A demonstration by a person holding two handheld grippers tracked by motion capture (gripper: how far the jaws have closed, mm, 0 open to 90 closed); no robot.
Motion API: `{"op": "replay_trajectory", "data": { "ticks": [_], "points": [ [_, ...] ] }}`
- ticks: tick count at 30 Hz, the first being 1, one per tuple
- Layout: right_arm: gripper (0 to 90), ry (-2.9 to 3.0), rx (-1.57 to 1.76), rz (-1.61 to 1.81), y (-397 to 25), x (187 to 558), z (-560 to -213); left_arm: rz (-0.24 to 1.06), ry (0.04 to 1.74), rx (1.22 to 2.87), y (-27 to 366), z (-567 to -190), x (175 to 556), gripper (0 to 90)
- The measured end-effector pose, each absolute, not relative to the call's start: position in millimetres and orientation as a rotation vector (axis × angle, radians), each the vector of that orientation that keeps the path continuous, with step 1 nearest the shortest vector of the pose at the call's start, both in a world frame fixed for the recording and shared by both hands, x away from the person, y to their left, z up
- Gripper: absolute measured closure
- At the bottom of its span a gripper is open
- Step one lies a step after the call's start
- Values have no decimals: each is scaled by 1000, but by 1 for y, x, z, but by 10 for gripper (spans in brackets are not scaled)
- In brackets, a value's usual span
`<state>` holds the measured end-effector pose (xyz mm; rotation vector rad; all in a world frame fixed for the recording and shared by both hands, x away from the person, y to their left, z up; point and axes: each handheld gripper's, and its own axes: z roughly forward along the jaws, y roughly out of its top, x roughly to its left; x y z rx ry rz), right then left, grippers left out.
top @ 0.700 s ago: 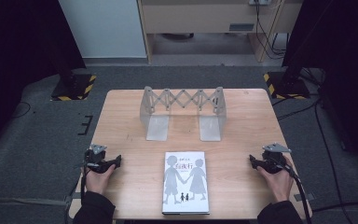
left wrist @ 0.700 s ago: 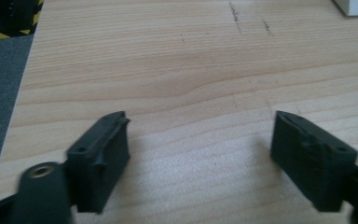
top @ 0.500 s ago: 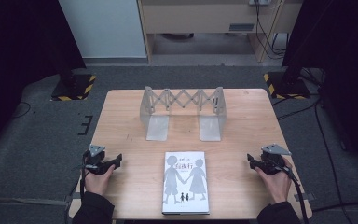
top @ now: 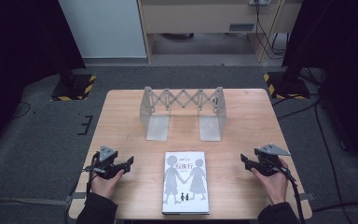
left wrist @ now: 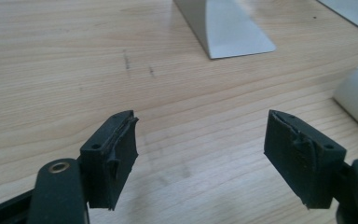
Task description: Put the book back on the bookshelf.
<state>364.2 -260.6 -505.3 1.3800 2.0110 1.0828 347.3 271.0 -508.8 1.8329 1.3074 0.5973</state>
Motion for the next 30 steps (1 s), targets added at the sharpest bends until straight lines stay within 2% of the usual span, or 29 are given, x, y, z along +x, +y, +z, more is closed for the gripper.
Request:
{"op": "replay_trajectory", "data": {
  "ticks": [25,30],
  "points": [
    [337,2149,1258,1322,-202,353,-494,503,1128,1889,222,-506,330,246],
    [335,2195,1242,1341,-190,350,-497,493,1090,1933,212,-509,327,289]
  ]
}}
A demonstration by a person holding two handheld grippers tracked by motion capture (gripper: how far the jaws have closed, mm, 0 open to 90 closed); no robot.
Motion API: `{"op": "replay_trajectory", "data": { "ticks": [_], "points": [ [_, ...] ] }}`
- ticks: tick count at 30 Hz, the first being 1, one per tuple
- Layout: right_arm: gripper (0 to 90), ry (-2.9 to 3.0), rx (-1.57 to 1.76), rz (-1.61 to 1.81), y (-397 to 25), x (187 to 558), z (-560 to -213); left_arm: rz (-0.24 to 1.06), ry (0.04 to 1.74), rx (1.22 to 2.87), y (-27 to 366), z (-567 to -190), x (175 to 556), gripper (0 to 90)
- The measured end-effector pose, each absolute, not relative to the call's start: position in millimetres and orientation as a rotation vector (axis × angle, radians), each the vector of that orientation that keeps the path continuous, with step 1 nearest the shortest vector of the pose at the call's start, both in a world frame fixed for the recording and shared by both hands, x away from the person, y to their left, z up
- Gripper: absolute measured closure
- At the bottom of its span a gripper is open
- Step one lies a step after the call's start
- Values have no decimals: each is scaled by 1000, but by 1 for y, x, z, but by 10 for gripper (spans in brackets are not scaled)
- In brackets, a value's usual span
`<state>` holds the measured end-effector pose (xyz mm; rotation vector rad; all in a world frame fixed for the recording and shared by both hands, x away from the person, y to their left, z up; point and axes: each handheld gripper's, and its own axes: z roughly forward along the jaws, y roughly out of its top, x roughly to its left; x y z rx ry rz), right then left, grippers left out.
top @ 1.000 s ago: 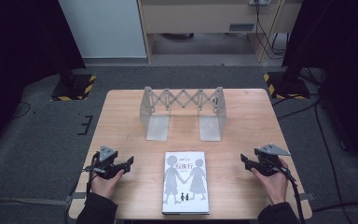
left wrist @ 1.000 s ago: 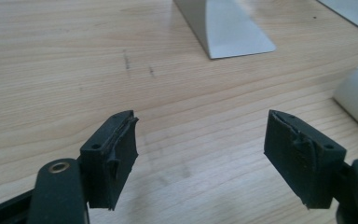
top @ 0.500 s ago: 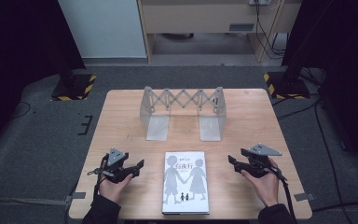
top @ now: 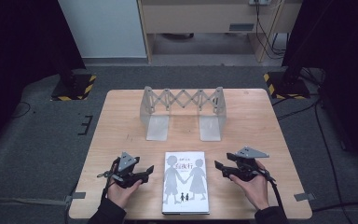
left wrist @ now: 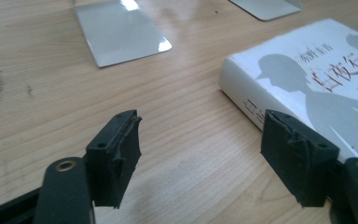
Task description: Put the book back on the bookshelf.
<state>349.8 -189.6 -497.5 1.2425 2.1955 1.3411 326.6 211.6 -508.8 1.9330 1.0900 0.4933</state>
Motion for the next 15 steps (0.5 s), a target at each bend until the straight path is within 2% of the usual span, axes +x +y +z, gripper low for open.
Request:
{"op": "replay_trajectory", "data": {
  "ticks": [6,15],
  "points": [
    [329,2225,1247,1396,-177,347,-502,487,1057,1978,200,-512,324,366],
    [324,2301,1241,1403,-157,346,-512,474,1011,2033,188,-518,322,377]
  ]
}}
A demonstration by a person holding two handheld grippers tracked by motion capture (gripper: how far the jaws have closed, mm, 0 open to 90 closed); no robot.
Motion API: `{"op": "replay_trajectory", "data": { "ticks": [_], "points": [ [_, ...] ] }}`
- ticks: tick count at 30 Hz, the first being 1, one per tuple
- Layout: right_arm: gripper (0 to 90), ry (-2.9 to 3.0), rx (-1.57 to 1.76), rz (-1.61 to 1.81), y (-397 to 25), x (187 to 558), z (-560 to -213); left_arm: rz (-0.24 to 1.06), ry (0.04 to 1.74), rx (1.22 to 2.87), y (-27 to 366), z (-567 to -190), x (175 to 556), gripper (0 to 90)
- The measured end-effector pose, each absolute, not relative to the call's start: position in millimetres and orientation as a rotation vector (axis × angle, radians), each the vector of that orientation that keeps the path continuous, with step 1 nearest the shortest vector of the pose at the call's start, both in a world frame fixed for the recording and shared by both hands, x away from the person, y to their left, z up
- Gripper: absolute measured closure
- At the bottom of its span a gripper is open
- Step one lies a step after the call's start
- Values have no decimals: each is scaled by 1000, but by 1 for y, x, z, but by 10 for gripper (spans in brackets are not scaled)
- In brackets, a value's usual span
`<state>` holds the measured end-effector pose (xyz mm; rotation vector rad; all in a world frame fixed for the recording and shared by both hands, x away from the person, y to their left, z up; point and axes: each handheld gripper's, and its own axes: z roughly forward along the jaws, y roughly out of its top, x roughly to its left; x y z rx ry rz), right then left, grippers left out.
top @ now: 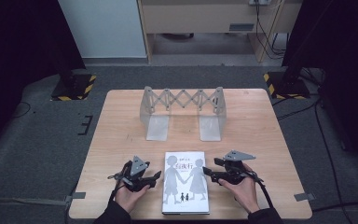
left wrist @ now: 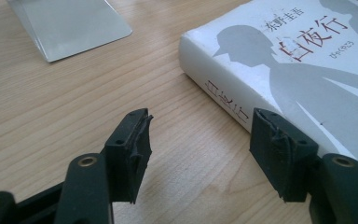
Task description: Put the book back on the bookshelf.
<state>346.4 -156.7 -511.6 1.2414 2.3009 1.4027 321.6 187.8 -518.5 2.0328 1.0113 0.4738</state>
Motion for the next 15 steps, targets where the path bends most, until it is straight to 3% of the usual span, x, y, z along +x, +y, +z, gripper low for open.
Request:
{"op": "replay_trajectory", "data": {
  "ticks": [15],
  "points": [
    [306,2382,1248,1477,-138,345,-524,476,997,2066,180,-523,322,369]
  ]
}}
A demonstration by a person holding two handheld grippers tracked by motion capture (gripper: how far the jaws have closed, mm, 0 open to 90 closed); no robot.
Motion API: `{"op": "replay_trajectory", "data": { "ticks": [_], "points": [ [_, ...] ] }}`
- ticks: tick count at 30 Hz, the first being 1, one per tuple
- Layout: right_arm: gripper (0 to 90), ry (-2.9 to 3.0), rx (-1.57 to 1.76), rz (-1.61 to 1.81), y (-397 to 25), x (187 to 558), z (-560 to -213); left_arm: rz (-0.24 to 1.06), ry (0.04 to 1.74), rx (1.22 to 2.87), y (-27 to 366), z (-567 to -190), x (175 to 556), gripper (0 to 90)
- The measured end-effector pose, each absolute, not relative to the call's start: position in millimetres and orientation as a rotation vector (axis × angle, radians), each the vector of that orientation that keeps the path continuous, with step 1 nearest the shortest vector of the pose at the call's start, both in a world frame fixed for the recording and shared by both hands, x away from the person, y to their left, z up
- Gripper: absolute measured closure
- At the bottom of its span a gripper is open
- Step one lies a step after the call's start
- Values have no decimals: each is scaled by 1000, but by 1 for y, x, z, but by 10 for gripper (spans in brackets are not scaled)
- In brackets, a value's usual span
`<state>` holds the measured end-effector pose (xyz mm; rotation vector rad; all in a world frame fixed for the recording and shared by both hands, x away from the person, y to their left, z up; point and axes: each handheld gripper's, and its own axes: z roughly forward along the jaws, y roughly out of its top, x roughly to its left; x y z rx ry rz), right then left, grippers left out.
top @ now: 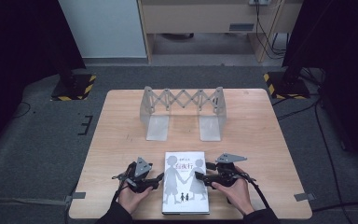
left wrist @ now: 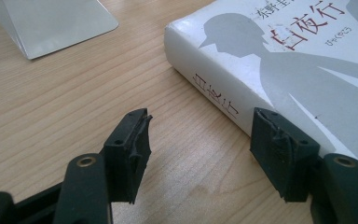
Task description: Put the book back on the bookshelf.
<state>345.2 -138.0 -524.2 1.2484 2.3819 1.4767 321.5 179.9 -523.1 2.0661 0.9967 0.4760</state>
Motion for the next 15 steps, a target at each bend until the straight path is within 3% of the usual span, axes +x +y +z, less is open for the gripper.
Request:
{"op": "replay_trajectory", "data": {
  "ticks": [6,15],
  "points": [
    [281,2379,1288,1521,-134,346,-529,476,1003,2062,180,-524,322,371],
    [349,2344,1200,1565,-136,343,-510,466,1017,2066,181,-525,323,355]
  ]
}}
